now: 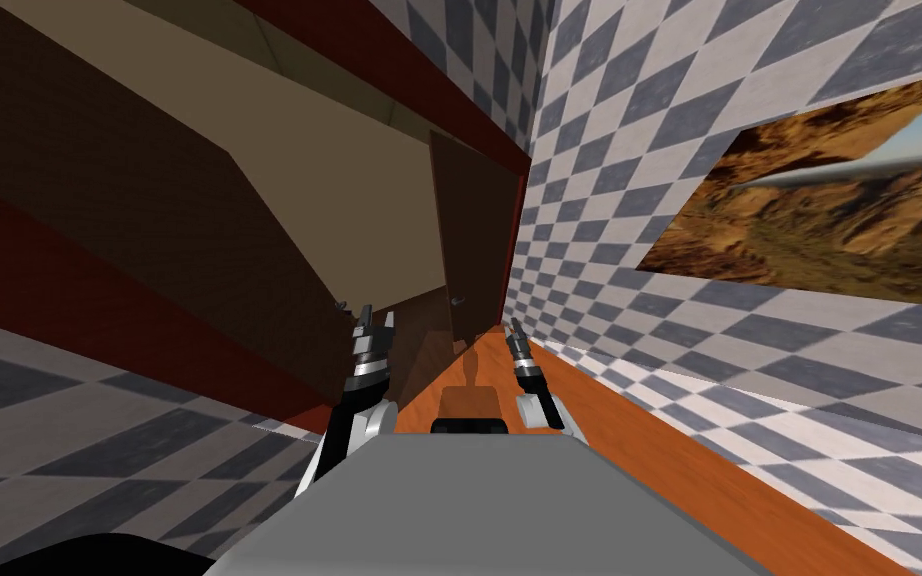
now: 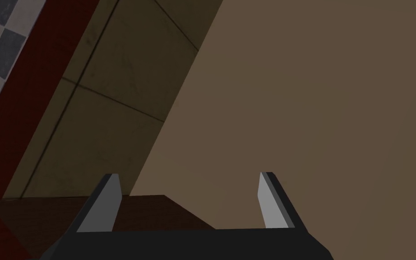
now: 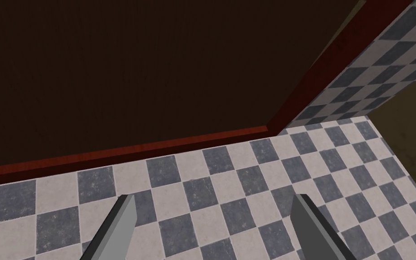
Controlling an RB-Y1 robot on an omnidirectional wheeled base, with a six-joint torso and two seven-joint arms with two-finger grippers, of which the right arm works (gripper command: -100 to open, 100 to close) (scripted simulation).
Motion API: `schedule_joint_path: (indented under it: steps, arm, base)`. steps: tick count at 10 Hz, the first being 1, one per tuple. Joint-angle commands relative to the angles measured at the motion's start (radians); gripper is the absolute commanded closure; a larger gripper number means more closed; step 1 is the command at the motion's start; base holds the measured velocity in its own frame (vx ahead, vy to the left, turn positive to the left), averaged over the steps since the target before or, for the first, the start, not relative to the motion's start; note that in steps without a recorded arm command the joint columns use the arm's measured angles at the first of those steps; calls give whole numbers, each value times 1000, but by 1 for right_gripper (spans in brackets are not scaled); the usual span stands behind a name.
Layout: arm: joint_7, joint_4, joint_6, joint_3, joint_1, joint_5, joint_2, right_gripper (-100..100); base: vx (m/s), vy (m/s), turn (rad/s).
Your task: Push the door open
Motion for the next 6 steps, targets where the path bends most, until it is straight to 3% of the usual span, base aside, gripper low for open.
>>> schedule_joint_path:
  steps: [1,5,6]
  arm:
    - [-2,50,-12,7,-19,3,-5,-100]
    - [-5,168,-41,26,-65,11,-9,-100]
    - [-5,174,-41,26,-65,11,-9,-100]
  base:
    - [87,-53,105]
    - [85,-56,97]
    - [57,-54,40]
